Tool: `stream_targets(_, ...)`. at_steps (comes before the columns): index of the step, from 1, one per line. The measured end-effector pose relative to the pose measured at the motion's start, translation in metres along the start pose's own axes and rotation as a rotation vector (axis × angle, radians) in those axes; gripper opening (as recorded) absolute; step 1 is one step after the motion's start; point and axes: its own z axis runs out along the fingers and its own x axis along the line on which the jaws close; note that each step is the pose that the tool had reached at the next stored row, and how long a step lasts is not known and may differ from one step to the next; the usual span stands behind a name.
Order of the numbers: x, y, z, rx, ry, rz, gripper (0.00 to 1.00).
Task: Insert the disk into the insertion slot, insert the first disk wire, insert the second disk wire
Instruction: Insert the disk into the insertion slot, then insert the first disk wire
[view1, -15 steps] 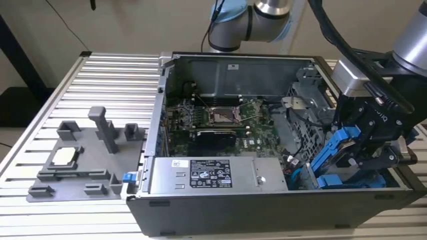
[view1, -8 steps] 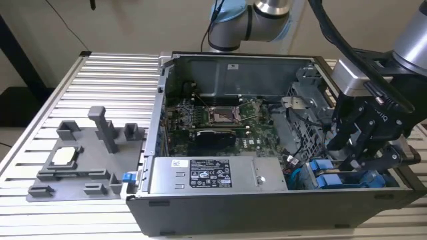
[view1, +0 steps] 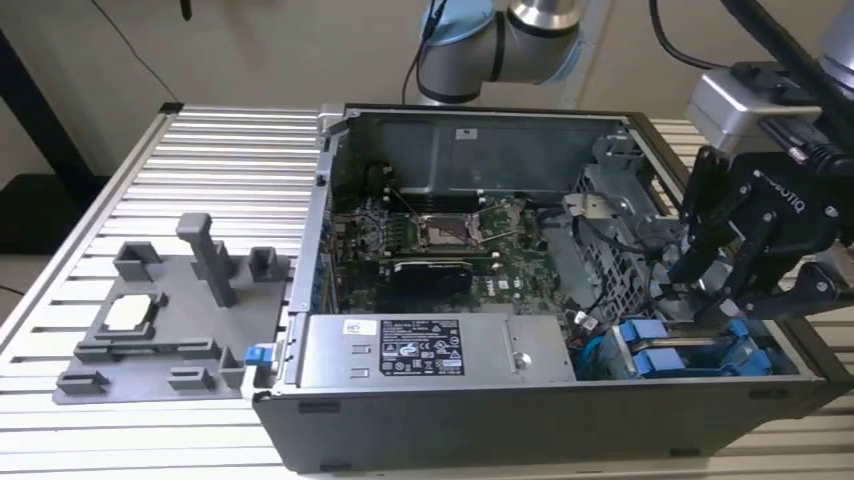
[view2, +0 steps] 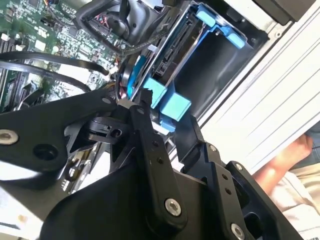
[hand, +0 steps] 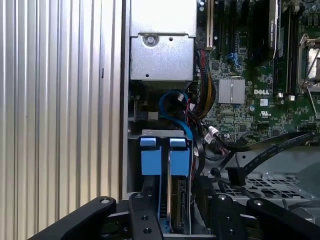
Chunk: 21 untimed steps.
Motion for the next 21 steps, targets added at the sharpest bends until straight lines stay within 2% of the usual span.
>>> stream_targets(2,0.0000,0.0002,-0.0042,-0.0001,0.0011,0.000,0.47)
stream_targets(5,-0.0014,0.0002,-0.0042,0.0021,0.0040,0.000,0.47)
stream_targets(6,-0.0017,0.0002,-0.0041,0.0142,0.0041,0.000,0.47)
stream_targets(17,-0.0020,0.0009,-0.0040,0.2127,0.0065,-0.003,0.47)
stream_targets(18,-0.0024,0.0009,-0.0037,0.2247,0.0066,-0.005,0.47)
stream_targets(19,-0.0029,0.0009,-0.0032,0.2289,0.0061,-0.010,0.47)
stream_targets(21,-0.0032,0.0008,-0.0029,0.2292,0.0047,-0.033,0.47)
